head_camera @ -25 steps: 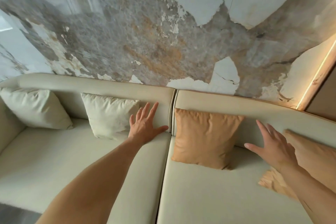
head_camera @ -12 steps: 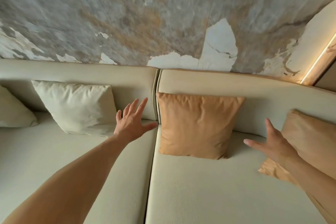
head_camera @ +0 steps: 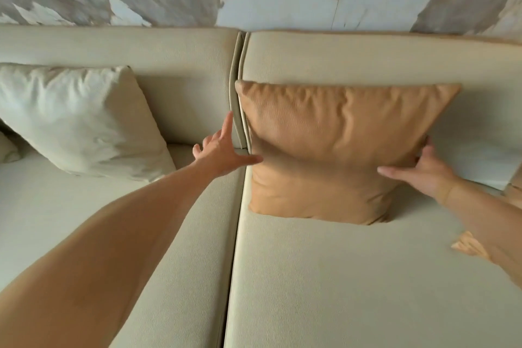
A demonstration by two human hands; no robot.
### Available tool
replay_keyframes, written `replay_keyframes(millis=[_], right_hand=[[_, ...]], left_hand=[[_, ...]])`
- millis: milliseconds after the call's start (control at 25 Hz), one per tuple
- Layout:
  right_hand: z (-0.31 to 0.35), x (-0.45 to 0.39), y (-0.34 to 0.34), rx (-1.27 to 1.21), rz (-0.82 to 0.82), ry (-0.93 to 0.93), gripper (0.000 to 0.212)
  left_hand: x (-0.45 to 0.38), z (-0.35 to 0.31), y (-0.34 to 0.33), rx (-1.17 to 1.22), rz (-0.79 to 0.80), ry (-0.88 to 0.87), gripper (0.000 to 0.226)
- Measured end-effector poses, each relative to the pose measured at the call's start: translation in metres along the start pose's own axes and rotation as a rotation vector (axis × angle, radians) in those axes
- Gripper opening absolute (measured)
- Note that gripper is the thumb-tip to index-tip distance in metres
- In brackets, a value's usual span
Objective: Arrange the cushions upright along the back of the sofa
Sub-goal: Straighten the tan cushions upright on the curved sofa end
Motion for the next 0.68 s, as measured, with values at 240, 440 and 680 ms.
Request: replay_keyframes(millis=[240,440,680], right_hand=[[-0.012,-0.024,-0.019,-0.341,0.131,-0.113,0.124],[0.0,-0.011,-0.017,-0.39,0.094,-0.074,0.124],[0.017,-0.001,-0.018,-0.447,0.053,-0.008,0.109]], left_hand=[[-0.029,-0.011,-0.03,0.524,0.036,-0.025,0.12],[-0.028,-0.023,-0.016,0.57,0.004,-0.056,0.088],[-0.025,-0.03,0.02,0.513,-0.019,-0.115,0.086]])
Point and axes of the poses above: each hand's wrist, its own x-axis away from the middle knuckle, its own y-axis out of the back of the hand, z = x × y, the point moved 2 cm from there along -x, towards the middle knuckle, and after that the axes turned 5 degrees about -y, right-handed, at the moved point
